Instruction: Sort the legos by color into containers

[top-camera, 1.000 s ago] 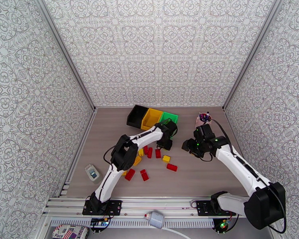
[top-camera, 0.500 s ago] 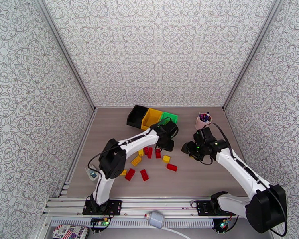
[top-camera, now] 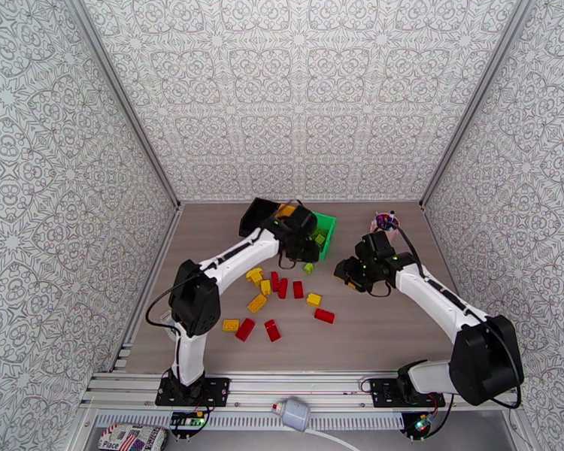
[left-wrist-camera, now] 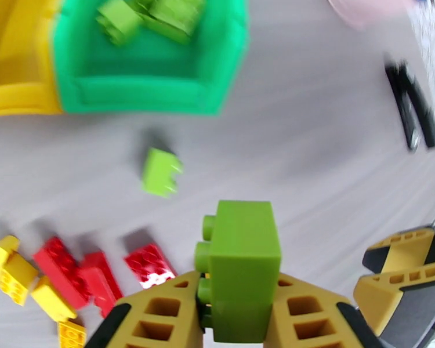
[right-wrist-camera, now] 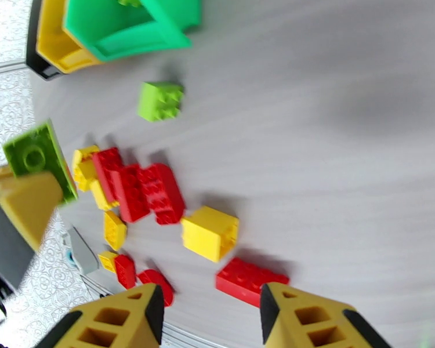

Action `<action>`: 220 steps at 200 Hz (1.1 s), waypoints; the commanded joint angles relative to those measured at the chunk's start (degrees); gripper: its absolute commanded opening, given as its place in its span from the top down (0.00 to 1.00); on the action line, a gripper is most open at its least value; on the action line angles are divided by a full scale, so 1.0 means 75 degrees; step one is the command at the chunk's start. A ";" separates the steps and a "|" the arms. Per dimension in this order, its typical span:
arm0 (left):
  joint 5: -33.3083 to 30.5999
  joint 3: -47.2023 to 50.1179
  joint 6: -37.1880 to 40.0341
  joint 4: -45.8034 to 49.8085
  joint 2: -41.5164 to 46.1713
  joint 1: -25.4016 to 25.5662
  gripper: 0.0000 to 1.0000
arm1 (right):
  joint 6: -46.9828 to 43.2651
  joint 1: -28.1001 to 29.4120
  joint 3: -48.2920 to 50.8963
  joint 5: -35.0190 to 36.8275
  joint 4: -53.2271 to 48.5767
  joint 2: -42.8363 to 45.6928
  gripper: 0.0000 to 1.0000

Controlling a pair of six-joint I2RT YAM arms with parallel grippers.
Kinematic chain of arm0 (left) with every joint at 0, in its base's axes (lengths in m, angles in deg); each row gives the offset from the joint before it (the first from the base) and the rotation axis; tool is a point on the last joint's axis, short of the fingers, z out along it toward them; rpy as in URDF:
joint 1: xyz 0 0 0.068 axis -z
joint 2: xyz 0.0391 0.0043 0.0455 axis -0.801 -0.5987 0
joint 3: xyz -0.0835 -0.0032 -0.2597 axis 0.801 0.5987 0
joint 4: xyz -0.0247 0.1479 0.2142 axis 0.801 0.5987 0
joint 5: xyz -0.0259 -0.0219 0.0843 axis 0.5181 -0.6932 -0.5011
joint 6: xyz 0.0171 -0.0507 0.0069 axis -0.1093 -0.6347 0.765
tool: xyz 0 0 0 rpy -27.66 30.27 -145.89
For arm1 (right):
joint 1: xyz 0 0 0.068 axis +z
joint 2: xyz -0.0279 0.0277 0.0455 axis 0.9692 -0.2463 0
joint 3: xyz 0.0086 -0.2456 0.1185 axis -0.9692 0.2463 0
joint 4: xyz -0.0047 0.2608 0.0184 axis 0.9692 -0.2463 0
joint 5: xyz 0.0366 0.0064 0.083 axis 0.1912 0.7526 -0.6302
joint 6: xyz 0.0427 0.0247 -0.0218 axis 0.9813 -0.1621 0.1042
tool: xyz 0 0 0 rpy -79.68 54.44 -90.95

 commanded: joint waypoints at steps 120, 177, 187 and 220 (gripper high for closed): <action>0.0989 -0.4884 -0.0058 0.0957 -0.2935 -0.0921 0.32 | -0.0084 0.0055 -0.0846 -0.0005 -0.0162 -0.0487 0.46; 0.0269 -0.2859 0.0473 0.0581 -0.1241 -0.0610 0.28 | -0.0145 0.0067 -0.0684 0.0126 -0.0262 -0.0435 0.48; 0.0133 -0.2473 0.0590 0.0558 -0.0942 -0.0547 0.27 | -0.0157 0.0067 -0.0693 0.0183 -0.0305 -0.0421 0.48; -0.0263 -0.1281 0.0963 0.0551 -0.0216 -0.0322 0.26 | -0.0238 0.0067 -0.0717 0.0366 -0.0534 -0.0429 0.48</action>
